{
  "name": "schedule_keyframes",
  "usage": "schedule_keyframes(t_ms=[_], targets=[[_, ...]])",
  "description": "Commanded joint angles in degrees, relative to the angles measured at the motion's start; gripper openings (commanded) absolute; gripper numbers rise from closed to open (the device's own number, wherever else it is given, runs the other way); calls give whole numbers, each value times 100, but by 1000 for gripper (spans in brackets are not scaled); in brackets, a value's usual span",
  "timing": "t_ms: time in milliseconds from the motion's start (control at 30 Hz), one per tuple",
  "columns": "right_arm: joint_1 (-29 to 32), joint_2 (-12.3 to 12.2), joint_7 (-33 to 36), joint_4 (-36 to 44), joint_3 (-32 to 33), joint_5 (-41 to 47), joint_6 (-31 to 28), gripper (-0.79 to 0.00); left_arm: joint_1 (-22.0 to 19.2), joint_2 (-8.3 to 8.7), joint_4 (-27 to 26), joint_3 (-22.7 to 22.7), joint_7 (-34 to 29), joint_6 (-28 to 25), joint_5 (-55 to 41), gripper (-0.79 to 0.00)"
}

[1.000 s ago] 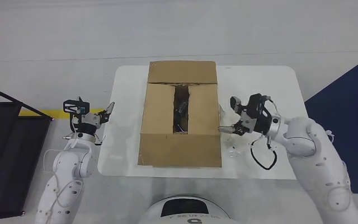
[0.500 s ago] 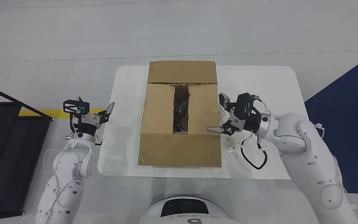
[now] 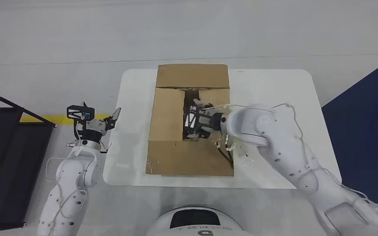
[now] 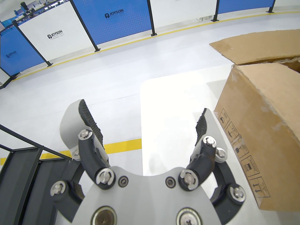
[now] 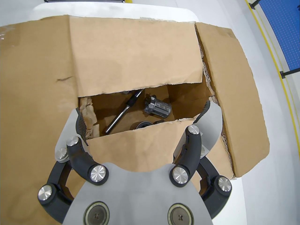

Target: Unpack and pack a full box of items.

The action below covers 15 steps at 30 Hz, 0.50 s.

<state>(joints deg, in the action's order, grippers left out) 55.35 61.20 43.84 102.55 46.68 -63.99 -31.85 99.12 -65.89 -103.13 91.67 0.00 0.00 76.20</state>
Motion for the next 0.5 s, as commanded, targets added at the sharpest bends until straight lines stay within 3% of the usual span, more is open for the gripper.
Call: schedule_keyframes(t_ms=[0,133,300,467], targets=[[-142,70,51,-148,-190,-127,184,0,0,0,0,0,0,0,0,0],[-373,243,485,-311,-725,-921,731,0,0,0,0,0,0,0,0,0],[-646,478,772,-604,-1200,-1229,1029,0,0,0,0,0,0,0,0,0],[-751,649,143,-638,-1205,-1066,1494,0,0,0,0,0,0,0,0,0]])
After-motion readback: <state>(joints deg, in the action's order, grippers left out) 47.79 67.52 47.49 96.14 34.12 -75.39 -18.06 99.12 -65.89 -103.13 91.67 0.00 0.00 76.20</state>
